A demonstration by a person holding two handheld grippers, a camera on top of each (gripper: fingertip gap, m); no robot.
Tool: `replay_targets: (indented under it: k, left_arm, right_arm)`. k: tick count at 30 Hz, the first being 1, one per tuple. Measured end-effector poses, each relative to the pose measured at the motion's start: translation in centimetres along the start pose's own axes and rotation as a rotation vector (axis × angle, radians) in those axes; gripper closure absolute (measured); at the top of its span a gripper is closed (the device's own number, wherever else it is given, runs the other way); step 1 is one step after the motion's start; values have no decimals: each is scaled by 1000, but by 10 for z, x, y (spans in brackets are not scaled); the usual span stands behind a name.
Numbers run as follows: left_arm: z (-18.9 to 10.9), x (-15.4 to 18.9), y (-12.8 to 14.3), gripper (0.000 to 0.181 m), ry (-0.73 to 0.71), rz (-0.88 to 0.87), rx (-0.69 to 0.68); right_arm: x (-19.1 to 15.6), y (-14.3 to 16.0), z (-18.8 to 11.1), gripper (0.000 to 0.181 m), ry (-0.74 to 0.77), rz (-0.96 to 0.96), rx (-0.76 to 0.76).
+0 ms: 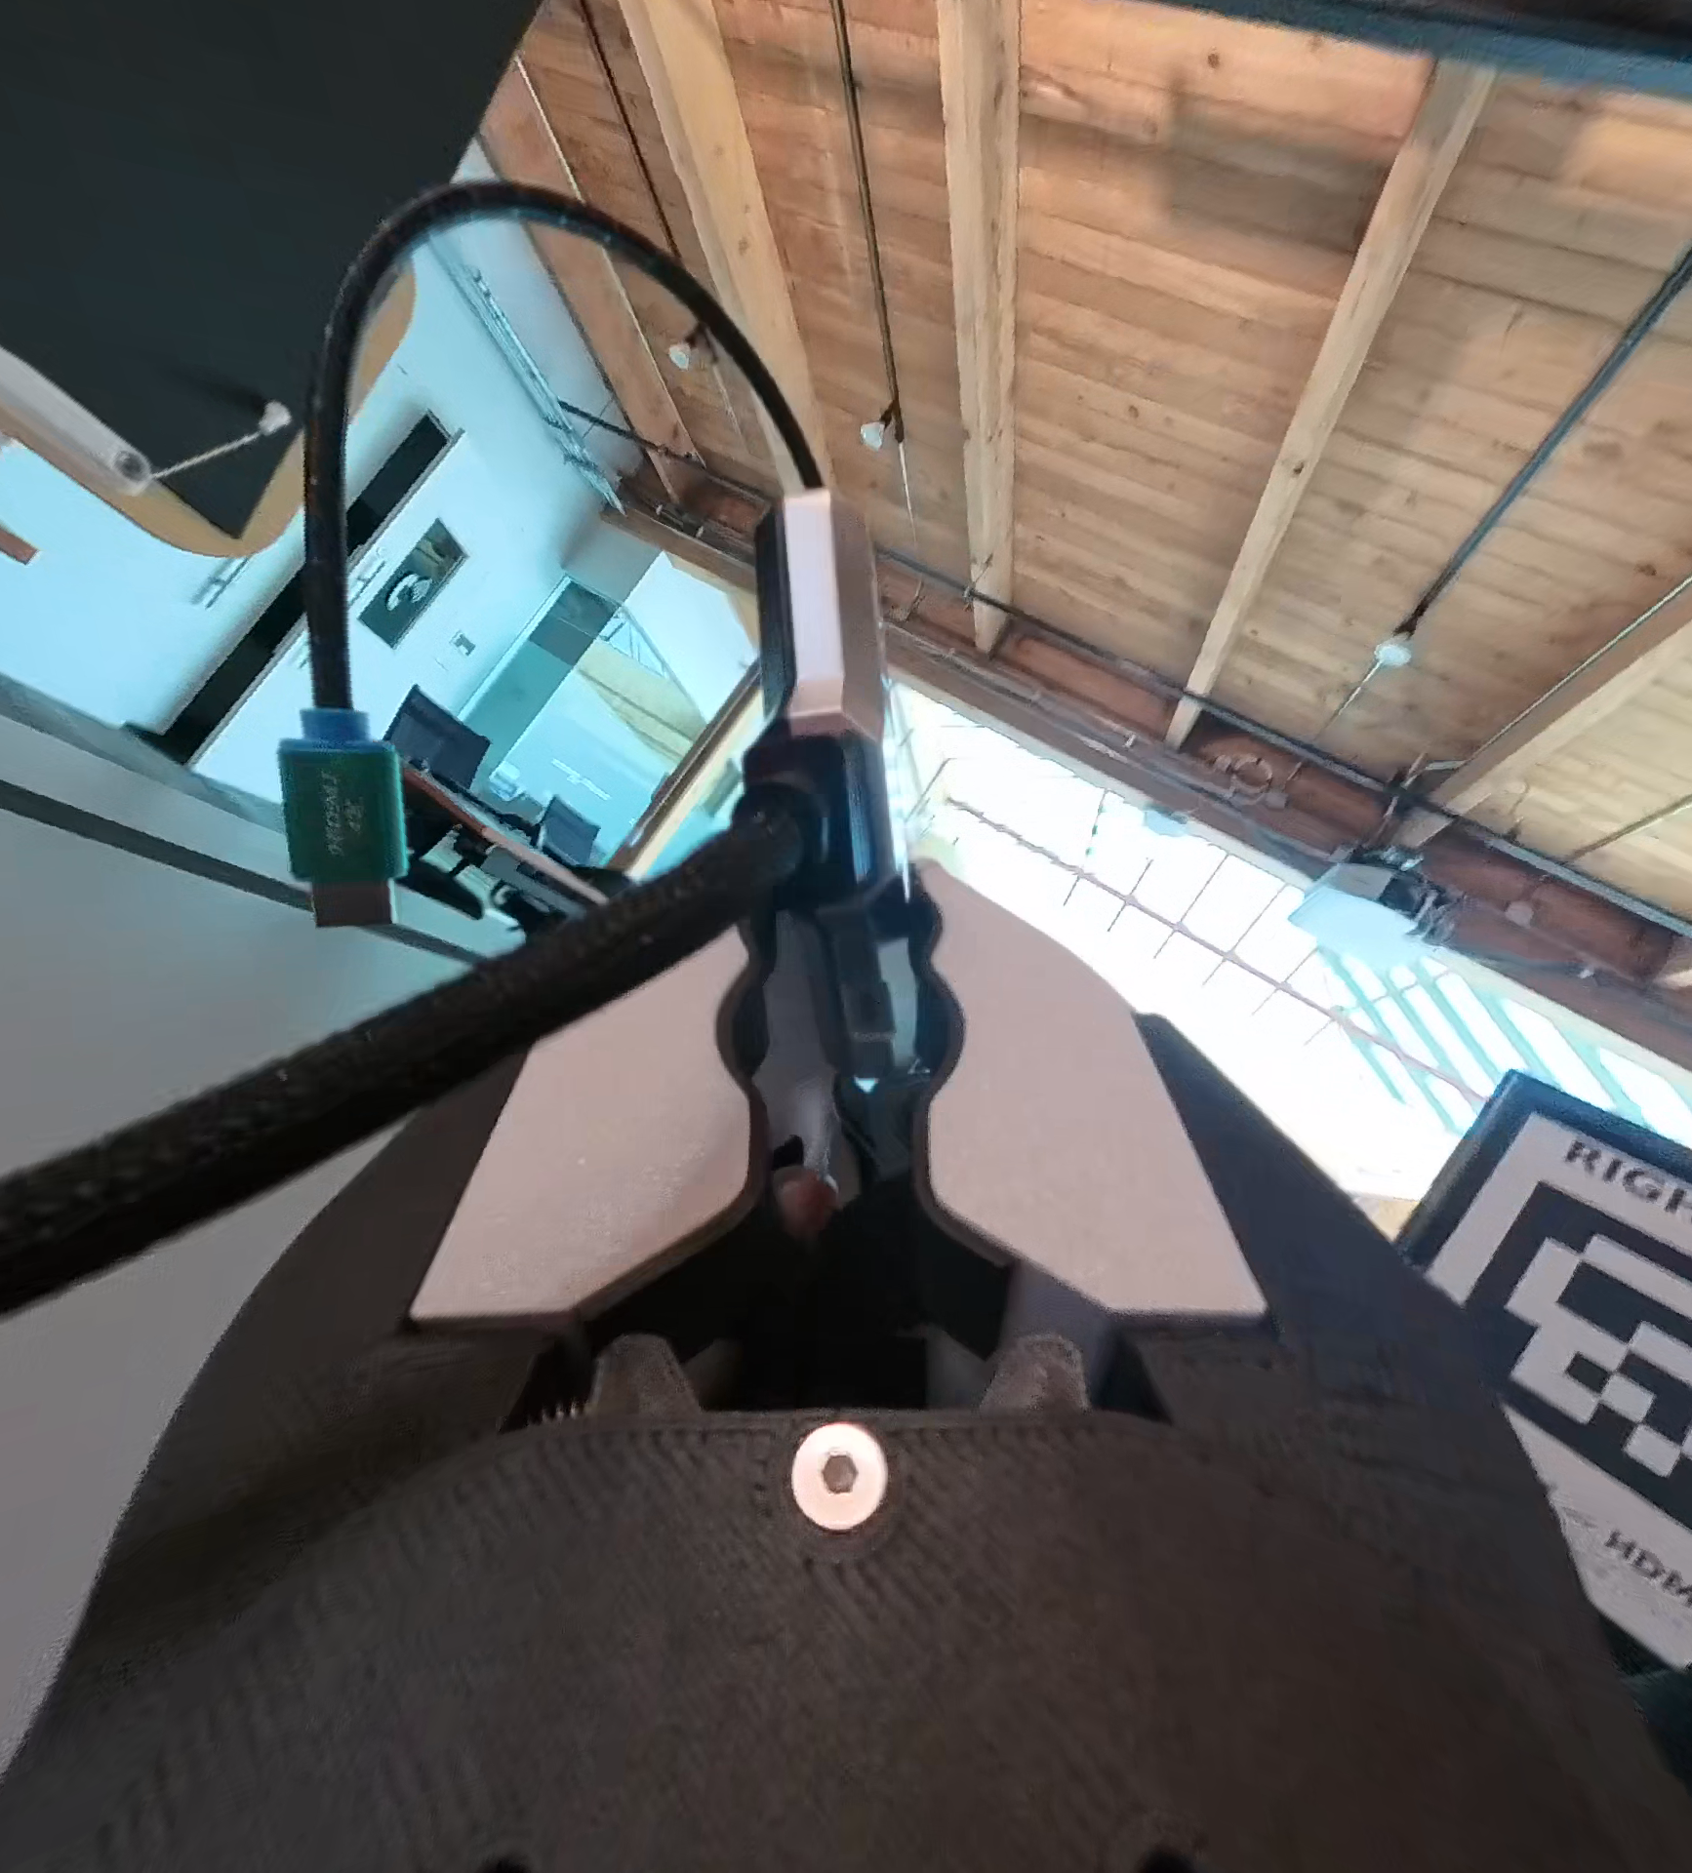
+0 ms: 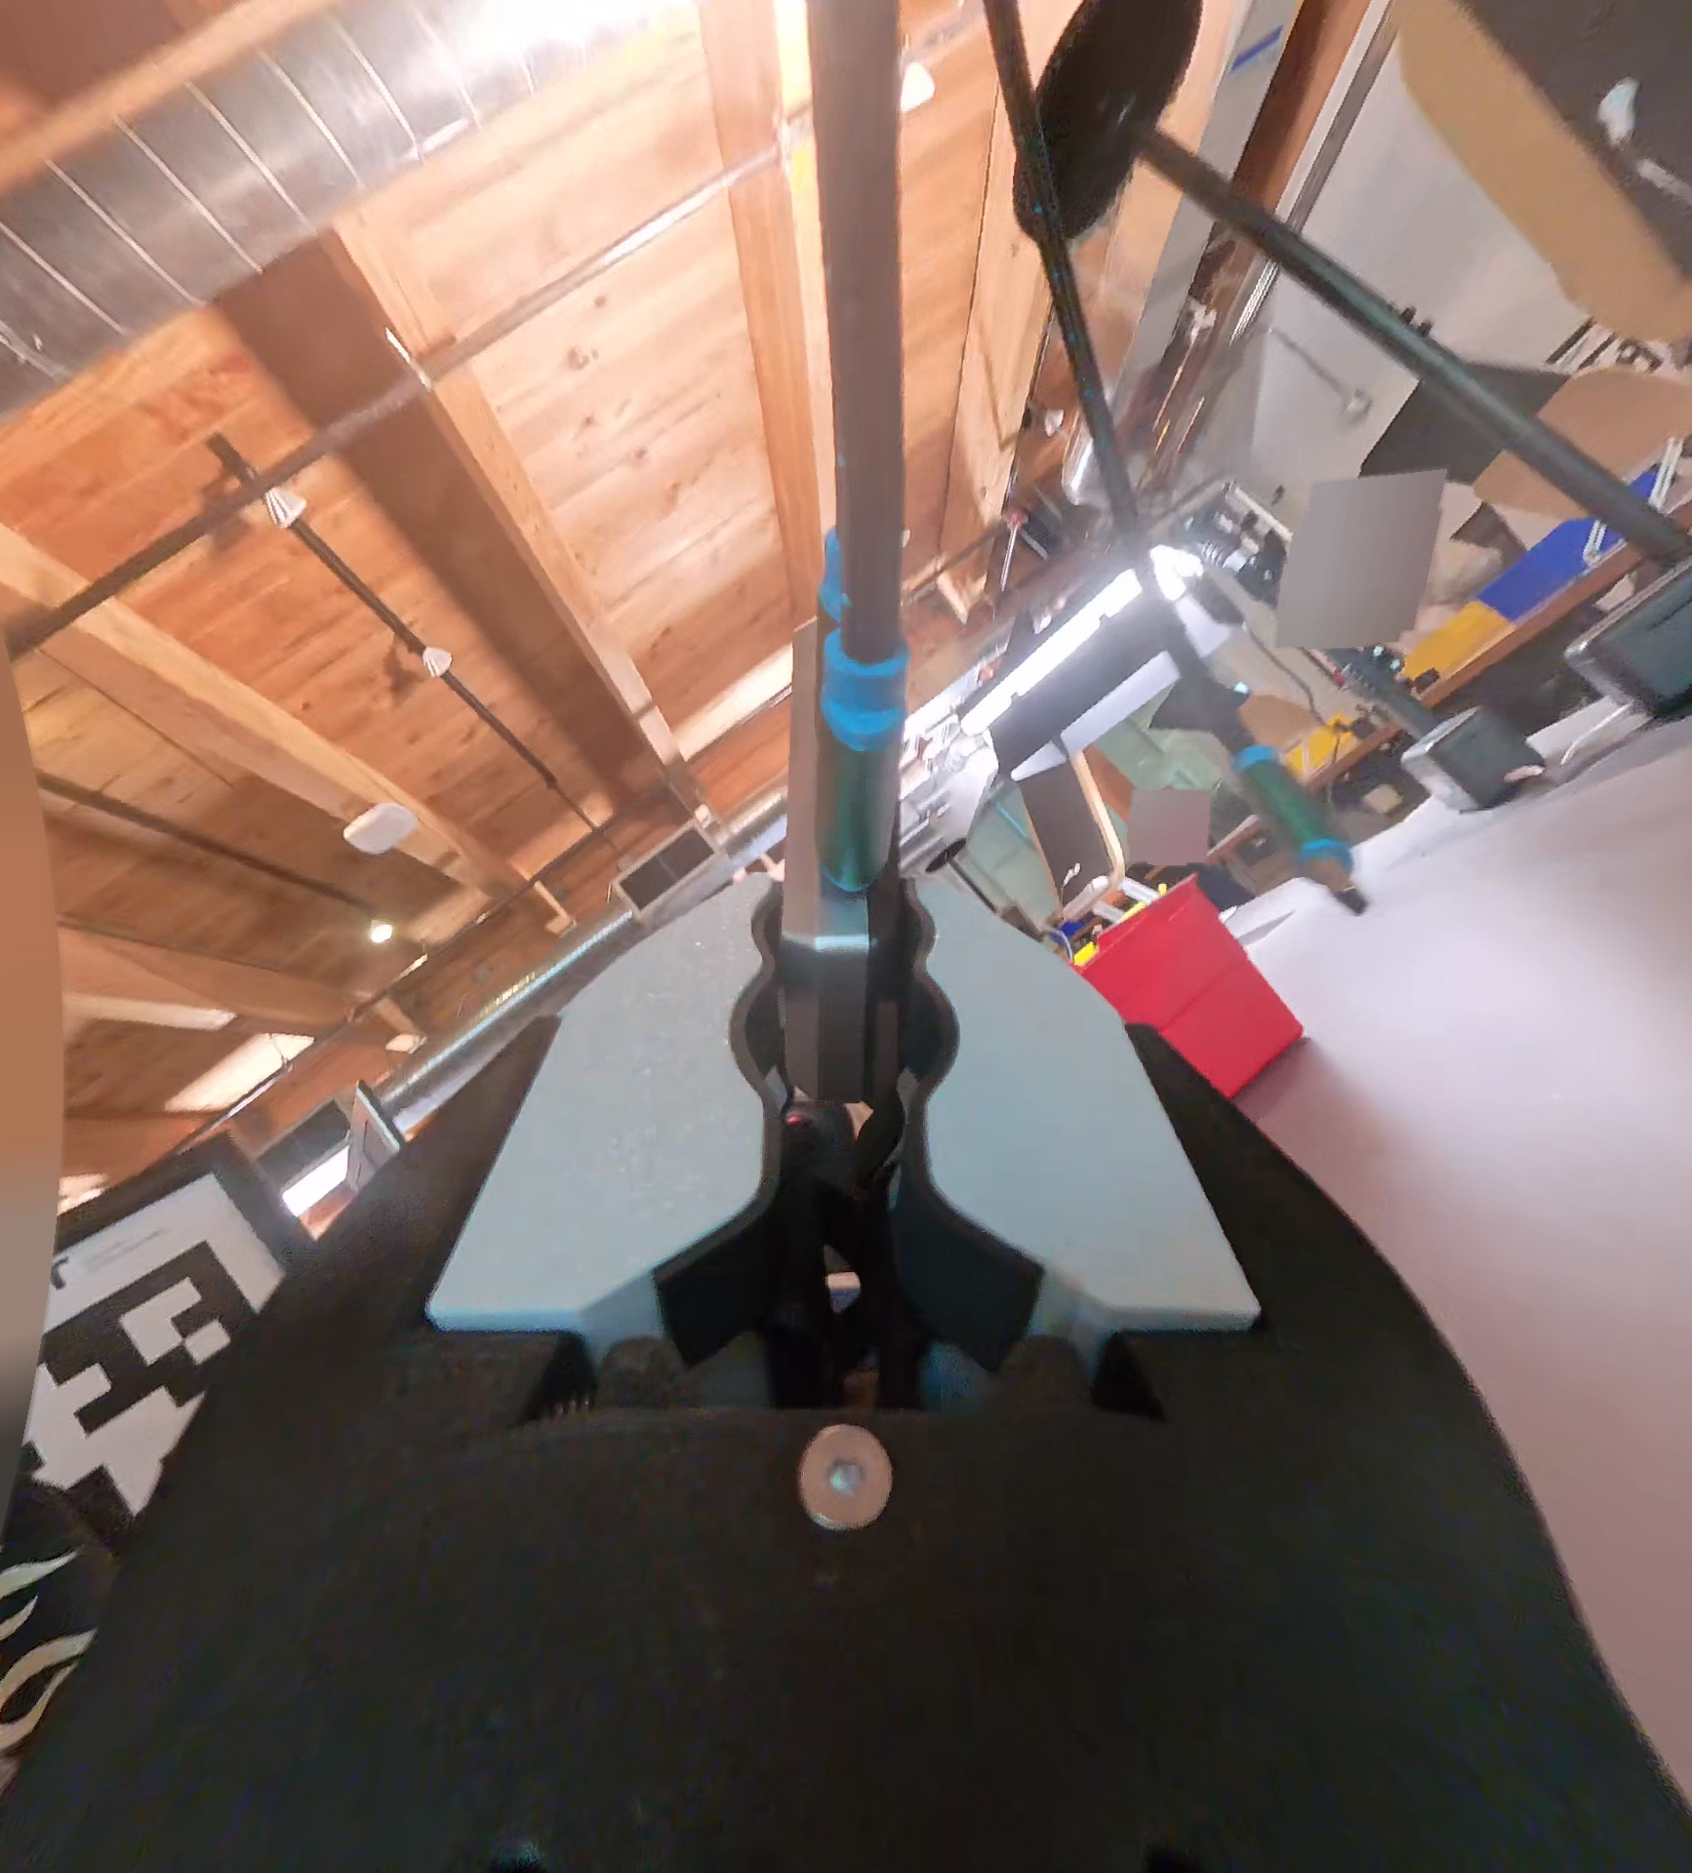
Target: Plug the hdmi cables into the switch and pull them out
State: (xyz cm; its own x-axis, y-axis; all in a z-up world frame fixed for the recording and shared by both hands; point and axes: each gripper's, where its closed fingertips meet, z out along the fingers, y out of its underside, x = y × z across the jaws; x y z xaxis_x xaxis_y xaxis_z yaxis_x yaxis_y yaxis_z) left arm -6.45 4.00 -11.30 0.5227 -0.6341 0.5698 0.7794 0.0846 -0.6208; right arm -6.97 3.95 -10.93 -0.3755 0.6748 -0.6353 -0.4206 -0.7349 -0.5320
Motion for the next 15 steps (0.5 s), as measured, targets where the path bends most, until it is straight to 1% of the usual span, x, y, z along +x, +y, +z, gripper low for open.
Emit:
replay_targets:
  k: [3,6,9,12,15]
  left_arm:
    - [-4,3,-5,160,48,-56,16]
    - [-7,4,-14,160,57,-50,73]
    - [-10,2,-20,160,66,-95,111]
    - [-7,4,-16,160,81,-107,72]
    - [-9,2,-16,160,89,-149,67]
  right_arm:
    - [-3,5,2,161,-17,2,-29]
    - [-5,12,4,161,-35,9,-70]
    - [-3,18,7,161,-16,-4,-104]
    - [-5,10,3,160,-48,12,-63]
    - [0,-14,-7,152,-30,41,95]
